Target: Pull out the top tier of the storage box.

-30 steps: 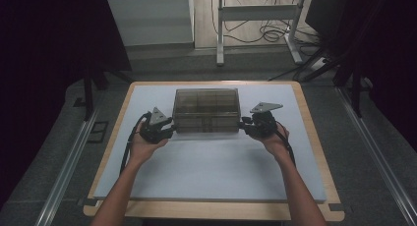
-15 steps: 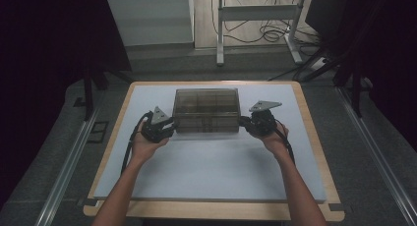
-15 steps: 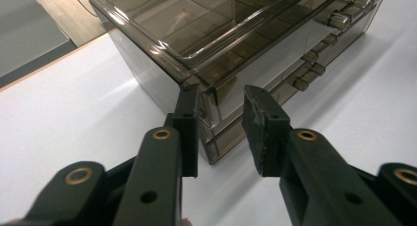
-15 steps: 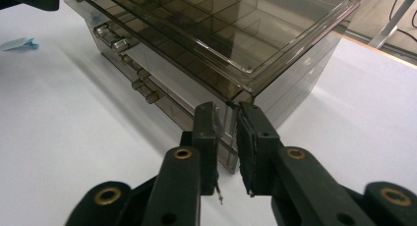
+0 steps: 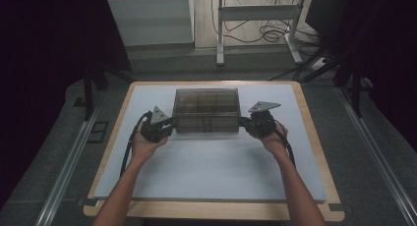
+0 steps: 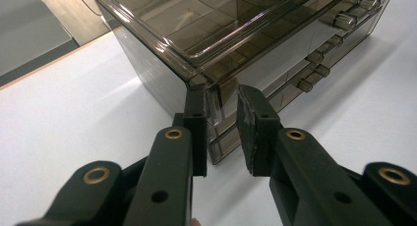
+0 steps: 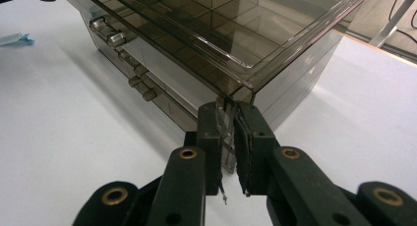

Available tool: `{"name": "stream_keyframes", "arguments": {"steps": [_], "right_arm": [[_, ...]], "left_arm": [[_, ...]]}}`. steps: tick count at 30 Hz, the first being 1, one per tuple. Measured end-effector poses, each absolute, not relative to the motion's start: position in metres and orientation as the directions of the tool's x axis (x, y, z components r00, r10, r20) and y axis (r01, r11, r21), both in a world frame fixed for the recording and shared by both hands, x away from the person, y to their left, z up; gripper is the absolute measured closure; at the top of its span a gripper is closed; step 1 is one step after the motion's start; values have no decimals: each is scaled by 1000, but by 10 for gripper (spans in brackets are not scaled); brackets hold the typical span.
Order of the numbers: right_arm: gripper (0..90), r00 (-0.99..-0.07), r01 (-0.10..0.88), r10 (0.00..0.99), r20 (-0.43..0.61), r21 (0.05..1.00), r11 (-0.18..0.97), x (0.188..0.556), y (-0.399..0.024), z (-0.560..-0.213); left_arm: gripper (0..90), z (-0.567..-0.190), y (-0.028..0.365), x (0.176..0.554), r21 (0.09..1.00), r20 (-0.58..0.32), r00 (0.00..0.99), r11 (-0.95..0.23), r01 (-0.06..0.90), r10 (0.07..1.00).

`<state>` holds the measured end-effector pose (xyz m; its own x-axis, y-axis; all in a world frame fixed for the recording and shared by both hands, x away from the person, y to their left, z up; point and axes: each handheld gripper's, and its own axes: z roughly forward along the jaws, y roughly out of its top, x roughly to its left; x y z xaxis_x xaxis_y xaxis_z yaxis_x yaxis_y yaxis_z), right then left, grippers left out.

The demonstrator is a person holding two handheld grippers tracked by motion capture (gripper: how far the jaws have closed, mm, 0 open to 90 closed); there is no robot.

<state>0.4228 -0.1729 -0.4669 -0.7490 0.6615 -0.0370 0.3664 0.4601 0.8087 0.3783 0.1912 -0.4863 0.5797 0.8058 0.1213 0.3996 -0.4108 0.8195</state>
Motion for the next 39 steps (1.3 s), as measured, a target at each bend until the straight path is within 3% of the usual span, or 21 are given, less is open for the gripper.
{"name": "stream_keyframes", "arguments": {"steps": [39], "right_arm": [[801,-766,342,642,-44,817,464,411,-176,-469]], "left_arm": [[781,-491,194,366,838,94,594,-386,386,799]]}}
